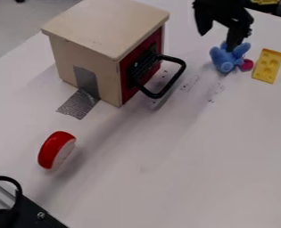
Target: Move the blue doll to the bottom side of the table
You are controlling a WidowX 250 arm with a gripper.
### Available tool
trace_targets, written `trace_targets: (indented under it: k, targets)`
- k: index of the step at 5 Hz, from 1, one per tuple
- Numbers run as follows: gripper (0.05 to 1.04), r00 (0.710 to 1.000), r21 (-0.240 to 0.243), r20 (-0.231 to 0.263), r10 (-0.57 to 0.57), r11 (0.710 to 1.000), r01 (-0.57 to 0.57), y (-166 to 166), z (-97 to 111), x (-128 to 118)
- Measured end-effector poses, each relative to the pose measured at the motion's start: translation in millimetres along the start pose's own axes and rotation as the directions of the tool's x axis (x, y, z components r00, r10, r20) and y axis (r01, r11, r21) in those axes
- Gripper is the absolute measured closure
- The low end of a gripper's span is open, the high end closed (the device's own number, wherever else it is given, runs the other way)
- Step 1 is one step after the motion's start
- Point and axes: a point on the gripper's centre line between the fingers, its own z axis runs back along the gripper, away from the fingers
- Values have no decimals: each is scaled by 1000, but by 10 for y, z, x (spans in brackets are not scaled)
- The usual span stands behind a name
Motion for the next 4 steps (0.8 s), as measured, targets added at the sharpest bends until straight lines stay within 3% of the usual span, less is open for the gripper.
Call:
trace_targets:
  k: [1, 2, 3, 4]
  targets:
    - [85, 1000, 11, 9, -8, 1000, 8, -44, -262, 259]
    - [85, 1000, 2, -6, -1, 1000, 1, -80, -456, 362]
    - [122, 999, 10, -41, -7, 1000, 8, -114, -646, 292]
    - [383, 998, 19, -57, -10, 1000, 11, -113, -740, 187]
